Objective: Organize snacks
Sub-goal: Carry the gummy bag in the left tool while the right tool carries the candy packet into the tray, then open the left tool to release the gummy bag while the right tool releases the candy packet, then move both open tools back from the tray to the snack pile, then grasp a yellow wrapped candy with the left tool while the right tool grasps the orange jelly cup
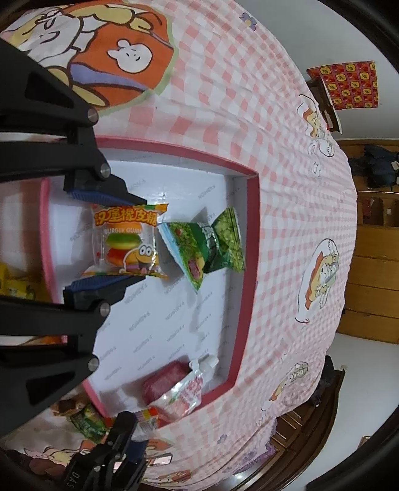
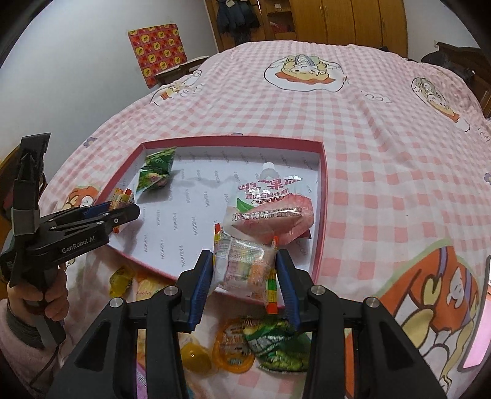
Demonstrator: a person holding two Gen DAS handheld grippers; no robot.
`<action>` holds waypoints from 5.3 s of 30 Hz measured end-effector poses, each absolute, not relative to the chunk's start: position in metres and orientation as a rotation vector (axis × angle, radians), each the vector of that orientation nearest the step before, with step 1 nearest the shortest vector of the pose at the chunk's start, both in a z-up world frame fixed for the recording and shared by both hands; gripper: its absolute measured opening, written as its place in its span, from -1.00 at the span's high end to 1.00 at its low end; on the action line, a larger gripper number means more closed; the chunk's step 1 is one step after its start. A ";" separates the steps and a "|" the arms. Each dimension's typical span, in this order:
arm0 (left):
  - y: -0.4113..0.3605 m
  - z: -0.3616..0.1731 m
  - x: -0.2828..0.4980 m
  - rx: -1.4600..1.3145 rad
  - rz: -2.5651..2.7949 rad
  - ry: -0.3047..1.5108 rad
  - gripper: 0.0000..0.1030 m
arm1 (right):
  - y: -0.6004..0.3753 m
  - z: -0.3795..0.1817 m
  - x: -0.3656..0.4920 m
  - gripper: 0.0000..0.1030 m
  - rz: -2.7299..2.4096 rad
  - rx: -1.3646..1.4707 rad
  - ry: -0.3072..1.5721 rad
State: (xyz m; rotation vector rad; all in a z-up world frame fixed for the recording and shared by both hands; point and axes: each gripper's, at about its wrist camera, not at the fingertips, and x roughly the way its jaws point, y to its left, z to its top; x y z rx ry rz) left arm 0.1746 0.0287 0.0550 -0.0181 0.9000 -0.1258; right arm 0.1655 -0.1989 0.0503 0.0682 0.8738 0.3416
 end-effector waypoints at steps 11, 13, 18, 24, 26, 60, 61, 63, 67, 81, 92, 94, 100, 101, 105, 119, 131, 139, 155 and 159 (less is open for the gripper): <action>0.026 0.048 0.184 0.013 -0.104 0.871 0.20 | -0.200 0.039 0.191 0.17 0.304 0.075 0.869; 0.025 0.048 0.185 0.019 -0.101 0.867 0.20 | -0.199 0.039 0.194 0.17 0.298 0.064 0.863; 0.024 0.047 0.185 0.022 -0.102 0.861 0.19 | -0.199 0.035 0.199 0.18 0.285 0.052 0.866; 0.024 0.047 0.184 0.020 -0.102 0.860 0.19 | -0.199 0.034 0.199 0.18 0.280 0.044 0.867; 0.024 0.047 0.184 0.020 -0.101 0.860 0.19 | -0.199 0.033 0.200 0.18 0.279 0.044 0.866; 0.022 0.056 0.175 0.002 -0.075 0.859 -0.27 | -0.190 0.036 0.189 -0.23 0.310 -0.007 0.819; 0.024 0.058 0.173 -0.006 -0.077 0.862 -0.30 | -0.190 0.037 0.187 -0.26 0.313 -0.002 0.812; 0.026 0.061 0.169 -0.019 -0.077 0.866 -0.34 | -0.190 0.041 0.184 -0.29 0.321 0.005 0.800; 0.027 0.067 0.160 -0.038 -0.079 0.858 -0.36 | -0.190 0.048 0.176 -0.30 0.325 0.007 0.782; 0.023 0.083 0.117 -0.042 -0.121 0.849 -0.37 | -0.208 0.060 0.135 -0.30 0.329 0.111 0.757; 0.024 0.082 0.084 -0.025 -0.116 0.846 -0.37 | -0.226 0.052 0.103 -0.30 0.311 0.181 0.773; 0.024 0.079 0.080 -0.017 -0.116 0.846 -0.37 | -0.227 0.051 0.099 -0.30 0.310 0.184 0.779; 0.019 0.068 0.075 0.004 -0.130 0.876 -0.37 | -0.226 0.046 0.088 -0.30 0.313 0.190 0.794; 0.017 0.066 0.075 0.010 -0.131 0.882 -0.37 | -0.226 0.045 0.086 -0.30 0.313 0.190 0.797; 0.011 0.056 0.076 0.032 -0.128 0.899 -0.27 | -0.223 0.042 0.082 -0.30 0.327 0.196 0.822; -0.001 0.030 0.084 0.010 -0.176 0.968 0.21 | -0.208 0.028 0.076 0.01 0.401 0.193 0.867; -0.002 0.024 0.089 0.000 -0.172 0.951 0.21 | -0.213 0.012 0.093 0.09 0.353 0.239 0.905; 0.000 0.020 0.089 -0.017 -0.182 0.939 0.23 | -0.213 0.003 0.096 0.09 0.318 0.268 0.902; 0.003 0.021 0.087 -0.027 -0.174 0.930 0.38 | -0.200 0.001 0.094 0.29 0.256 0.171 0.867; 0.006 0.023 0.086 -0.040 -0.185 0.933 0.42 | -0.201 0.003 0.092 0.30 0.267 0.171 0.857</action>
